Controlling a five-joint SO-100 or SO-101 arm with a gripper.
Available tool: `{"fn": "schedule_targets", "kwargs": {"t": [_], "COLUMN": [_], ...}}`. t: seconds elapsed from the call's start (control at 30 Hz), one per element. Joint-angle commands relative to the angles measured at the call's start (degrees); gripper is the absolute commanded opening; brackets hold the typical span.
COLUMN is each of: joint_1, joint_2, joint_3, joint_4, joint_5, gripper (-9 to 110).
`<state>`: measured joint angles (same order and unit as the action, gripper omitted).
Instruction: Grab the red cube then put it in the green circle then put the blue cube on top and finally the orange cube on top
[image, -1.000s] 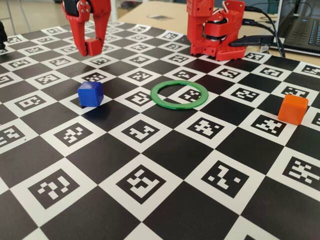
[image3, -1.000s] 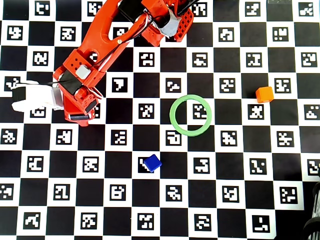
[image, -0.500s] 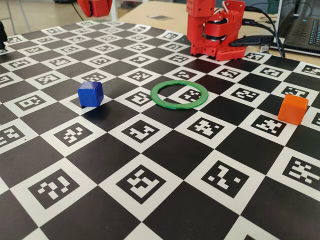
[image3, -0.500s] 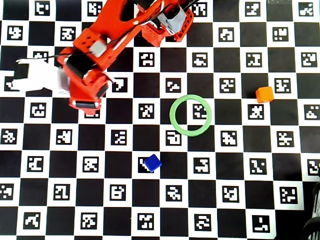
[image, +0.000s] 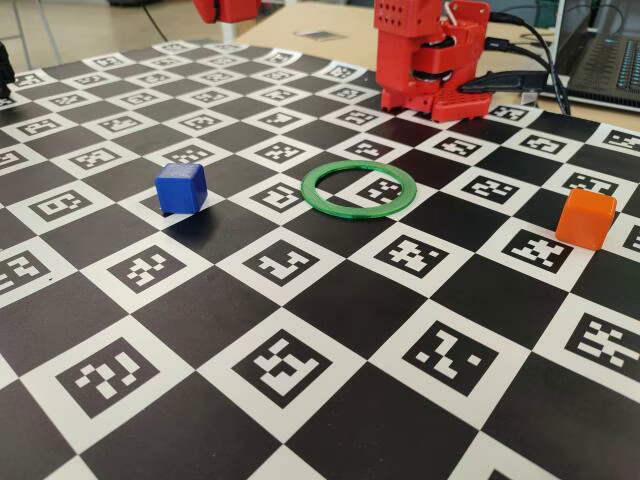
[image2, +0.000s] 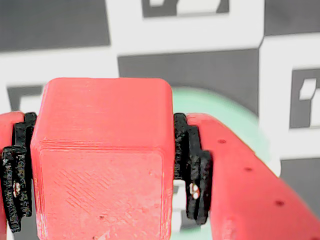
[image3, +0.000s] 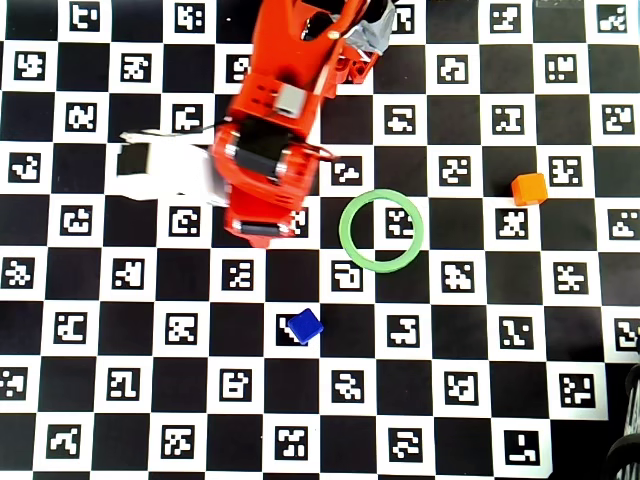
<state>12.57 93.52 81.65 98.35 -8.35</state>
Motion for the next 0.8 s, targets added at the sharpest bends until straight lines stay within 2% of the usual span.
{"fn": "schedule_targets", "kwargs": {"t": [0.0, 0.3, 0.53, 0.77], "joint_1": [-6.5, -18.9, -23.64, -28.74], "joint_2": [5.62, 5.8, 6.68, 8.96], "joint_3": [-5.89, -3.52, 7.38, 13.89], "joint_4": [1.76, 0.26, -12.22, -18.98], "joint_5": [5.98, 15.29, 19.95, 21.62], "gripper": [8, 9, 8, 8]}}
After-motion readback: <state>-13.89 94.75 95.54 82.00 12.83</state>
